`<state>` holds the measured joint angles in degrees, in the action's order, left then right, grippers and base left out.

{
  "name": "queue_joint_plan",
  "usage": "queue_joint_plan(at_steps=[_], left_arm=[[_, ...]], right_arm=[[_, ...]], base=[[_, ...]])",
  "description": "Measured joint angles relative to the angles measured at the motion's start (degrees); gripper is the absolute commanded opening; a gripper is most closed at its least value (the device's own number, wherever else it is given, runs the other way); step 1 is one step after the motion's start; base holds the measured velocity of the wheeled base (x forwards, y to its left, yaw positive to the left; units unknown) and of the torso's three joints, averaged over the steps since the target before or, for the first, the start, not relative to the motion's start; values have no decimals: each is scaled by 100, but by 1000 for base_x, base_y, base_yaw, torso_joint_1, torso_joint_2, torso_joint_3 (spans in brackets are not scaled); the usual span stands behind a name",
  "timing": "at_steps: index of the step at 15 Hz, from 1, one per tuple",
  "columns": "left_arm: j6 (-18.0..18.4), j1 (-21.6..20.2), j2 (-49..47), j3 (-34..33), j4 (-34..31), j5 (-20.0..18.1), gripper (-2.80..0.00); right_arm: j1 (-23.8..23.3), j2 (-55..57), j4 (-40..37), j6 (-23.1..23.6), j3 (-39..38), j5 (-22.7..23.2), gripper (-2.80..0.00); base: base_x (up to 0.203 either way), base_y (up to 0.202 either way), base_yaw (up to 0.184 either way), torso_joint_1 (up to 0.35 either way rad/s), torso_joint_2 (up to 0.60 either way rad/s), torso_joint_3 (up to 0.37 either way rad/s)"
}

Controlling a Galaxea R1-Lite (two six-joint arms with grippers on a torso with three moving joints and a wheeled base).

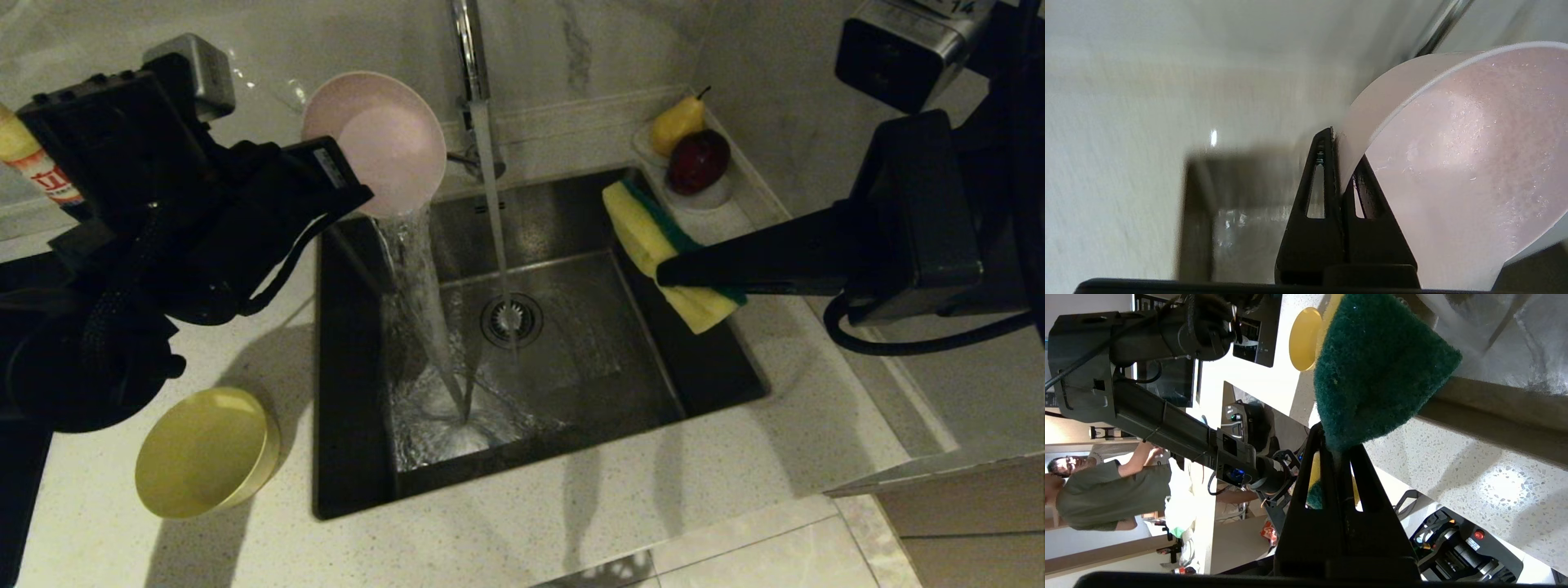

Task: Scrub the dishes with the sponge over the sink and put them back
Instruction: Rinse the bowl

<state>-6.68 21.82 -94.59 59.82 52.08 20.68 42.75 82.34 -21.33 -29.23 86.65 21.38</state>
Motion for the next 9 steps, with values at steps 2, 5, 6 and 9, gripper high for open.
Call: queue_joint_plan(at_steps=[2, 5, 6, 9], left_arm=[[310, 4, 76, -275, 809, -195, -280], [416, 6, 202, -601, 1620, -711, -280], [426, 6, 238, -667, 1736, -765, -280], [703, 2, 320, -826, 2266, -800, -280]], right_arm=[[2, 21, 1, 0, -2, 2, -280], [2, 63, -26, -1, 39, 3, -280], [2, 77, -40, -4, 56, 0, -280], [2, 124, -52, 11, 95, -18, -280]], base=[[0, 0, 0, 0, 0, 0], [0, 0, 0, 0, 0, 0], [0, 0, 0, 0, 0, 0], [0, 0, 0, 0, 0, 0]])
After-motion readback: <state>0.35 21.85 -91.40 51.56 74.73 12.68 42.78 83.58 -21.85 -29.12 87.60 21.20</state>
